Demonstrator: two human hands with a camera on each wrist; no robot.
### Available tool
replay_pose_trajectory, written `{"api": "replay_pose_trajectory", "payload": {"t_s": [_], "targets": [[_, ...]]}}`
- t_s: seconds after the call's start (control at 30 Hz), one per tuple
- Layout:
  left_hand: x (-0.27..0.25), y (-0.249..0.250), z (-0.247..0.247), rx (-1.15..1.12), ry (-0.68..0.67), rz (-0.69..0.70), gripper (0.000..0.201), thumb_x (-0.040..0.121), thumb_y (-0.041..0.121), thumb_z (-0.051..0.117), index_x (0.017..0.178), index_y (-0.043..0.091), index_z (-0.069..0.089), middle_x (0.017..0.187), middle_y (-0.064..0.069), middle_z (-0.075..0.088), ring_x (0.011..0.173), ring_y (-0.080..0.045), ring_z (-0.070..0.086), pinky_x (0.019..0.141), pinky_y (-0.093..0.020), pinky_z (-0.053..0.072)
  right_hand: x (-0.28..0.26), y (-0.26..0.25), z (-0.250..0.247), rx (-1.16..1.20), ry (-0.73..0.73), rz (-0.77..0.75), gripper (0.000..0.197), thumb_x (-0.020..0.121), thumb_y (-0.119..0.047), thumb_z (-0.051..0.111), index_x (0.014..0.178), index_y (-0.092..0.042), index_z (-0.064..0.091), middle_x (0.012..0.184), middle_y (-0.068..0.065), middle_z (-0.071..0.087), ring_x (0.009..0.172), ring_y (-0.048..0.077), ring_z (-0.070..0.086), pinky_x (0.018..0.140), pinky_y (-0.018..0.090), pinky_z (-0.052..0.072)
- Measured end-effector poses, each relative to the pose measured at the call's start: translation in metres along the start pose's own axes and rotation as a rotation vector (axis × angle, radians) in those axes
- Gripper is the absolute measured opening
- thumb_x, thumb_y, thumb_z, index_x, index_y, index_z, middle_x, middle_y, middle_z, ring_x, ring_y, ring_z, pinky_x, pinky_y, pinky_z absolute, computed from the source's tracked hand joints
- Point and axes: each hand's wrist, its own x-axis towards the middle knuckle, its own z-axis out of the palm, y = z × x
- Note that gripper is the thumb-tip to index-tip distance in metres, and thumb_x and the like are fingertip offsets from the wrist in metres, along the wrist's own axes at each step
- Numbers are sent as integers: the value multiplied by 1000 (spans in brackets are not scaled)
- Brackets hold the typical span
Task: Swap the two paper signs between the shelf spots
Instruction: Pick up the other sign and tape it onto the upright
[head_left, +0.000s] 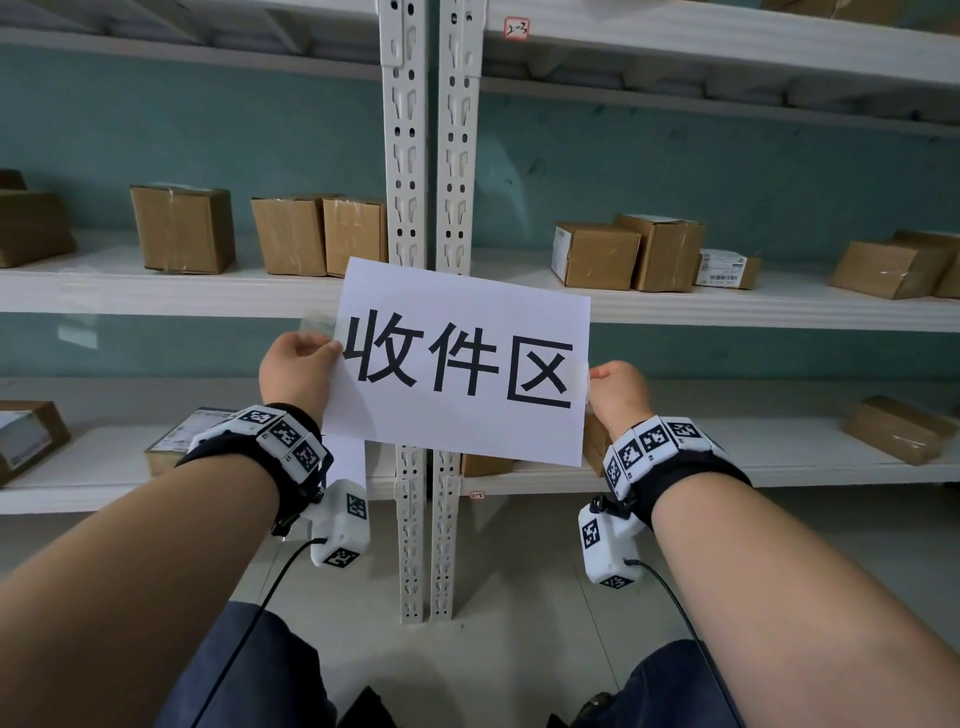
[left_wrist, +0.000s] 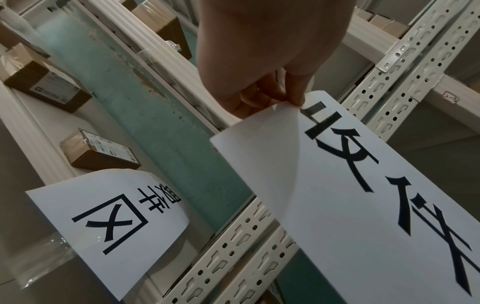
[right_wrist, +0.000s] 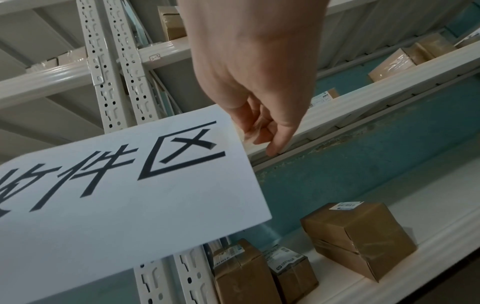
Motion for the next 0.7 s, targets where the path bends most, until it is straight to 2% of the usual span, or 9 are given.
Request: {"api": "replay_pose_trajectory", "payload": {"t_s": [0.1, 0.17, 0.23, 0.3, 0.37, 0.47, 0.57, 0.63, 0.7], "targets": [[1, 1, -1, 9, 2, -5, 14, 86, 20, 64, 75, 24, 55, 77, 6, 58, 78, -20, 56, 78, -35, 48, 0, 2, 3, -73, -18, 6, 28, 86, -2, 45, 73, -7, 69, 90, 15, 72, 87, 34, 65, 76, 36, 54], [3, -1, -4, 22, 12, -7, 19, 85, 19, 64, 72, 26, 53, 76, 8, 58, 79, -20, 56, 79, -34, 47, -3, 1, 4, -97, -8, 0, 30, 86, 3, 41, 89, 7, 70, 103, 26, 69, 101, 42, 63, 86, 44, 54], [3, -1, -7, 42, 28, -4, 20, 86, 19, 64, 71, 27, 53, 75, 10, 56, 81, -19, 55, 79, -32, 45, -2, -1, 6, -114, 2, -3, 33, 87, 5, 38, 106, 12, 64, 115, 29, 63, 112, 43, 57, 94, 53, 49], [3, -2, -9, 36, 49, -12, 20, 86, 20, 64, 71, 27, 52, 76, 11, 56, 82, -19, 55, 80, -31, 45, 0, -3, 9, -128, 3, -16, 31, 87, 3, 38, 98, 12, 65, 111, 28, 65, 102, 43, 62, 92, 50, 51], [5, -1, -12, 37, 66, -23, 19, 85, 21, 64, 72, 28, 53, 76, 12, 56, 83, -19, 56, 82, -32, 46, 2, -6, 12, -136, -2, -46, 27, 85, 3, 37, 79, 6, 63, 96, 32, 65, 80, 38, 60, 81, 45, 54], [10, -3, -16, 43, 71, -19, 17, 84, 22, 65, 72, 28, 54, 77, 10, 58, 82, -19, 57, 84, -36, 49, 6, -9, 15, -140, 14, -65, 28, 85, 5, 37, 79, 5, 64, 84, 30, 60, 77, 42, 58, 72, 37, 52], [10, -4, -14, 58, 84, -14, 20, 86, 21, 63, 71, 28, 52, 76, 10, 55, 83, -19, 55, 82, -32, 46, 7, -11, 19, -162, 22, -72, 27, 82, 6, 35, 68, -11, 52, 71, 13, 48, 66, 24, 39, 61, 29, 35], [10, -4, -13, 66, 89, -5, 17, 87, 20, 62, 74, 26, 53, 78, 8, 56, 84, -18, 55, 82, -32, 45, 7, -13, 19, -180, 33, -71, 27, 80, 7, 35, 64, -12, 46, 66, 10, 42, 65, 22, 33, 58, 28, 31], [12, -4, -15, 75, 103, 5, 7, 87, 20, 62, 82, 20, 57, 87, 3, 60, 86, -19, 55, 86, -33, 46, 7, -13, 18, -183, 39, -72, 30, 79, 10, 35, 60, -12, 44, 64, 10, 40, 62, 23, 33, 56, 28, 32]]}}
